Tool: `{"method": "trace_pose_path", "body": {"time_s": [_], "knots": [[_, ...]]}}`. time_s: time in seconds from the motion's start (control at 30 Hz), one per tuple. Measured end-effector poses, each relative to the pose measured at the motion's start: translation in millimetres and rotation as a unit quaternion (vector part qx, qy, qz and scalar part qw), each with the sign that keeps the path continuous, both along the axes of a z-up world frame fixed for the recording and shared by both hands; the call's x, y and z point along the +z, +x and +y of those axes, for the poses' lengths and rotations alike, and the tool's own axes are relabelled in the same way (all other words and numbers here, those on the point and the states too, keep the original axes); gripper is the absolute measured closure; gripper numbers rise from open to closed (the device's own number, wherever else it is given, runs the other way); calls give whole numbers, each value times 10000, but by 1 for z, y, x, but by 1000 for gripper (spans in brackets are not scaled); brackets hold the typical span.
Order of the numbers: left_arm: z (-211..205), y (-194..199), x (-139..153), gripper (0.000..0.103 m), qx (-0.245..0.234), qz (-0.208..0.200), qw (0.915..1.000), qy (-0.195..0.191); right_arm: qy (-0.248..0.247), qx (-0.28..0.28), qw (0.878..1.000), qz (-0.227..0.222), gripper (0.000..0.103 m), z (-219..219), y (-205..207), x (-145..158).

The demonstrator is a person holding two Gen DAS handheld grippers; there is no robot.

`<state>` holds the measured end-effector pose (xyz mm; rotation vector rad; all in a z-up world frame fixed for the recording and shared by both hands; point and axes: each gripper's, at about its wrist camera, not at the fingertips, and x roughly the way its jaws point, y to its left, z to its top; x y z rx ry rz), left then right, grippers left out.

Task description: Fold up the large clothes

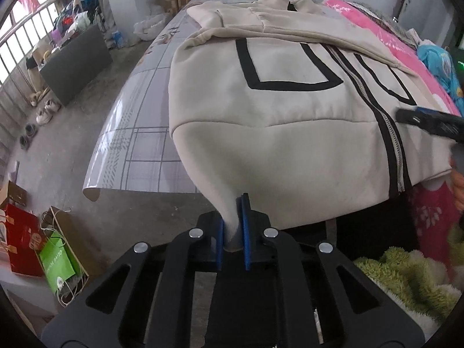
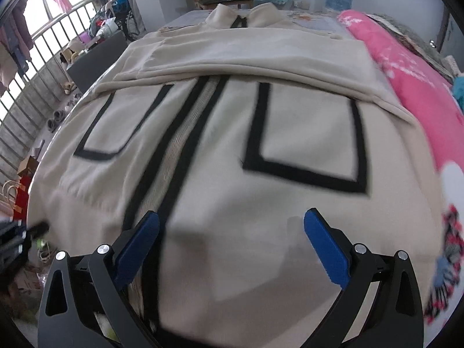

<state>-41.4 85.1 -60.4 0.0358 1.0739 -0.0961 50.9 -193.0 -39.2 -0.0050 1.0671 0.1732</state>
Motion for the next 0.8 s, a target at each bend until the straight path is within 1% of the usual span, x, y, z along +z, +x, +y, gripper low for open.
{"method": "trace_pose_path", "body": {"time_s": [0.07,0.17,0.23,0.3,0.37,0.43,0.5,0.6,0.63,0.73,0.8], "knots": [[2,0,0,93,-15,-7,10000,-33,34,-74,9999,95,5,-11,-18,1],[3,0,-2,93,-52,10,10000,-81,221,-316,9983,433,9,-29,-44,-6],[3,1,-2,93,-92,16,9999,-91,309,-452,9974,462,11,-38,-66,-2],[4,1,-2,93,-130,26,9999,-98,444,-703,9951,527,13,-51,-81,1],[4,1,-2,93,-159,29,9998,-93,547,-1017,9918,541,17,-68,-93,4],[3,1,-2,93,-184,27,9998,-77,683,-1476,9858,426,21,-94,-108,10],[3,1,-2,93,-194,24,9998,-76,753,-1810,9803,248,23,-114,-117,18],[3,1,-3,93,-185,21,9998,-72,726,-2205,9727,64,28,-137,-122,22],[3,1,-2,93,-184,25,9998,-75,753,-2276,9708,41,31,-141,-121,21],[3,0,-2,93,-135,10,9999,-102,999,-2494,9632,64,39,-158,-113,9],[3,-1,-2,93,-112,-36,9999,-97,1243,-2542,9590,114,48,-164,-106,-2]]}}
